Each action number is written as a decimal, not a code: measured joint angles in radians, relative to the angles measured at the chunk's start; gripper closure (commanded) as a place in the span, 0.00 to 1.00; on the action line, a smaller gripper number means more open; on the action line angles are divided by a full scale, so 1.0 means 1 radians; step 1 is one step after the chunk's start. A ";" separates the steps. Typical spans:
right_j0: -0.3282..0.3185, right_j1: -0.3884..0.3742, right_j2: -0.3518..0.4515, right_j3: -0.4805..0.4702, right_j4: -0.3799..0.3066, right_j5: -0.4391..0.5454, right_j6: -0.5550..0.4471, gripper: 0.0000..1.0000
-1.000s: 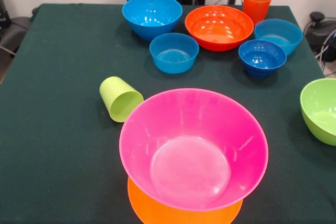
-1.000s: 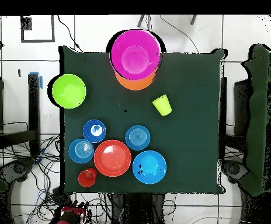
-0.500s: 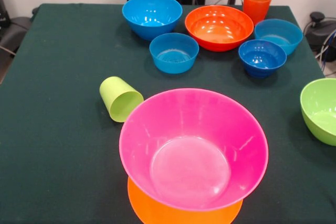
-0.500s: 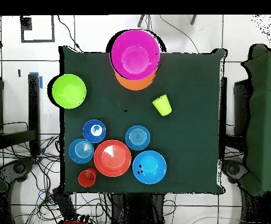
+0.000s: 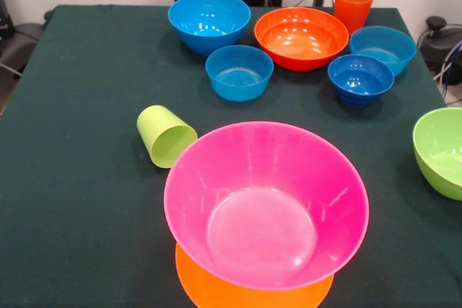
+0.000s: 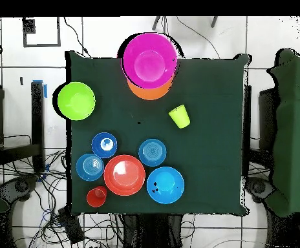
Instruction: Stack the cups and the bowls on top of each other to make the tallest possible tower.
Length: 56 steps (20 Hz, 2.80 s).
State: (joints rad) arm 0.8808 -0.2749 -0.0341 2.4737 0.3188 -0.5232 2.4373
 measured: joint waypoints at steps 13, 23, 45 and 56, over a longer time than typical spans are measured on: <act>0.127 0.063 0.059 -0.066 0.157 0.000 0.043 0.00; 0.154 0.081 0.105 -0.127 0.210 0.000 0.080 0.00; 0.182 0.054 0.125 -0.159 0.210 0.000 0.084 0.00; 0.182 -0.064 0.131 -0.112 0.210 0.000 0.084 0.00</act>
State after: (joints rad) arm 1.0625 -0.3389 0.0972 2.3619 0.5285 -0.5230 2.5217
